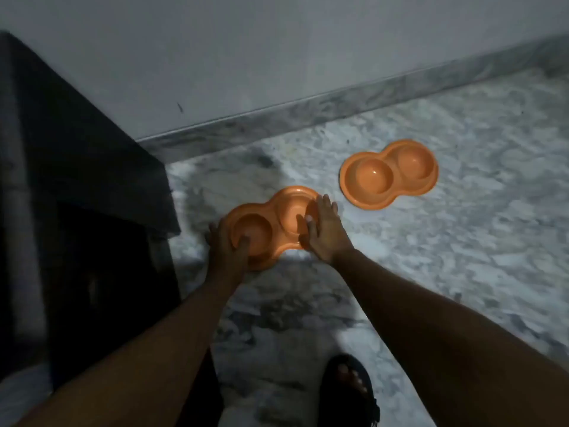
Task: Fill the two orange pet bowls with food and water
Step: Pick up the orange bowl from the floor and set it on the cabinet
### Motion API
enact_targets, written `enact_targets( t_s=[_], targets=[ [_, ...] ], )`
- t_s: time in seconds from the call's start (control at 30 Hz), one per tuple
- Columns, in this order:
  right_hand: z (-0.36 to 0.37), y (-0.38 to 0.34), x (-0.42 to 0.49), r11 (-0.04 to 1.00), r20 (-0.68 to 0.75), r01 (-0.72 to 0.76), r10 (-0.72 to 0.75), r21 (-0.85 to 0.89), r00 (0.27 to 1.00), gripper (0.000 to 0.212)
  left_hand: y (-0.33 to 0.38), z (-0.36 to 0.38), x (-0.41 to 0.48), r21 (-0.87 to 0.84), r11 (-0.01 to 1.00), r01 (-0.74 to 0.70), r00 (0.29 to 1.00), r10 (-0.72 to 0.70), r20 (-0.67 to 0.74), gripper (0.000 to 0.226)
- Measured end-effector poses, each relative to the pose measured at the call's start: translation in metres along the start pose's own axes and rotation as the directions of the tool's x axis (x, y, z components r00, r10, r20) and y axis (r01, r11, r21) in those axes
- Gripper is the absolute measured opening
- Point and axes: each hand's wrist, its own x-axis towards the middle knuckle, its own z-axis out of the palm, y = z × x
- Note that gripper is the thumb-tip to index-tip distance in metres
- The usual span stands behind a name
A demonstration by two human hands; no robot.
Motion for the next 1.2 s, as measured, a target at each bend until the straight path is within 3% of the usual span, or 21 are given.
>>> enact_targets(
  t_s=[0.13,0.4,0.63,0.9,1.2],
  targets=[
    [0.049,0.045,0.019,0.997,0.002,-0.055,0.055,0.044,0.998,0.063,-0.061,0.037,0.030,0.022,0.993,0.119,0.993,-0.119,0.013,0.069],
    [0.071,0.064,0.020,0.994,-0.018,-0.070,0.072,0.086,0.997,0.060,-0.105,0.051,0.022,0.026,0.996,0.083,0.994,-0.085,0.063,0.062],
    [0.073,0.068,0.023,0.989,-0.079,-0.100,0.109,0.112,0.991,0.058,-0.086,0.057,0.034,0.089,0.993,0.075,0.997,-0.075,-0.004,0.061],
    [0.067,0.069,0.010,0.978,-0.128,-0.151,0.169,0.142,0.977,0.063,-0.063,0.059,0.040,0.121,0.992,0.016,0.999,-0.021,0.040,0.066],
    [-0.025,-0.005,-0.076,0.956,-0.175,-0.190,0.231,0.222,0.957,0.059,0.025,-0.008,-0.046,0.197,0.980,-0.004,0.988,-0.026,0.150,0.060]
  ],
)
